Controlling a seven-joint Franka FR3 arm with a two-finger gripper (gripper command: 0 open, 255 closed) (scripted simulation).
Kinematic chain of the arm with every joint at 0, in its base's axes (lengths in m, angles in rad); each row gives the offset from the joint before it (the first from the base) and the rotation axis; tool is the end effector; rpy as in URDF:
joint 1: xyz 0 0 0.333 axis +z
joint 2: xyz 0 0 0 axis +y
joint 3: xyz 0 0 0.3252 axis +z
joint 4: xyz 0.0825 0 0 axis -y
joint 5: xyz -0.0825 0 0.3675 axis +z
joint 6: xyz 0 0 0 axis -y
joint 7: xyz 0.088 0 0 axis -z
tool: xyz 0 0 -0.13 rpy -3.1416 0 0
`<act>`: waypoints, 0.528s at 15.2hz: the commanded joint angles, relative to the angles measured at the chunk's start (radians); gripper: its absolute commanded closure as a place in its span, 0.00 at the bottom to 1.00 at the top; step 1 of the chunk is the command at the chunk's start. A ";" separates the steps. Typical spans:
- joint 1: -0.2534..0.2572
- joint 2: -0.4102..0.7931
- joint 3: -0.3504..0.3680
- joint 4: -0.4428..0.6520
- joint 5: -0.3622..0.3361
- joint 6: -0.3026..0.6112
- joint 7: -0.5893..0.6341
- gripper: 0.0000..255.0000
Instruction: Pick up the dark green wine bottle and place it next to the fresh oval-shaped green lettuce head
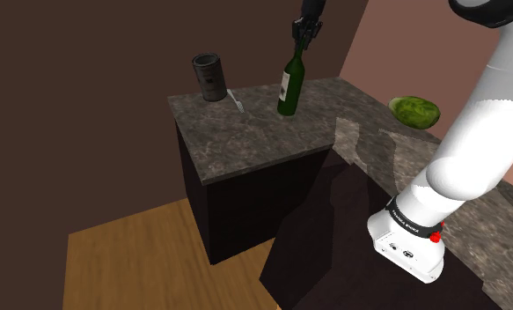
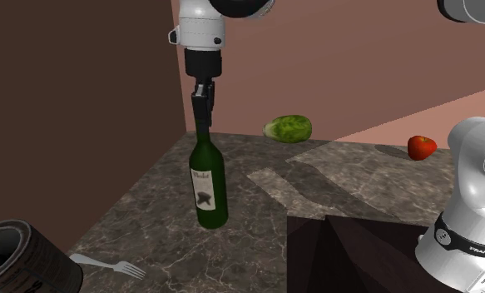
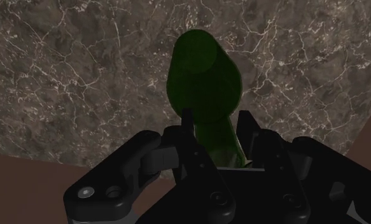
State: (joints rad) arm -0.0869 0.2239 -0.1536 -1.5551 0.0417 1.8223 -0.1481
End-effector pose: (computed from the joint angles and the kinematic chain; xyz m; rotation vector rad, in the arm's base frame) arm 0.6075 -0.1358 0.5119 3.1348 -0.1526 0.0729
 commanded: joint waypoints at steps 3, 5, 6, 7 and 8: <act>-0.001 0.002 0.000 0.059 0.000 -0.057 0.002 1.00; -0.001 0.005 0.000 0.090 0.000 -0.085 0.002 1.00; -0.002 0.007 -0.001 0.106 0.000 -0.099 0.002 1.00; -0.002 0.009 -0.001 0.123 0.001 -0.113 0.002 1.00; -0.003 0.012 -0.001 0.140 0.001 -0.128 0.002 1.00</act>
State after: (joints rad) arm -0.0901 0.2343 -0.1548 -1.4318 0.0427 1.7094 -0.1477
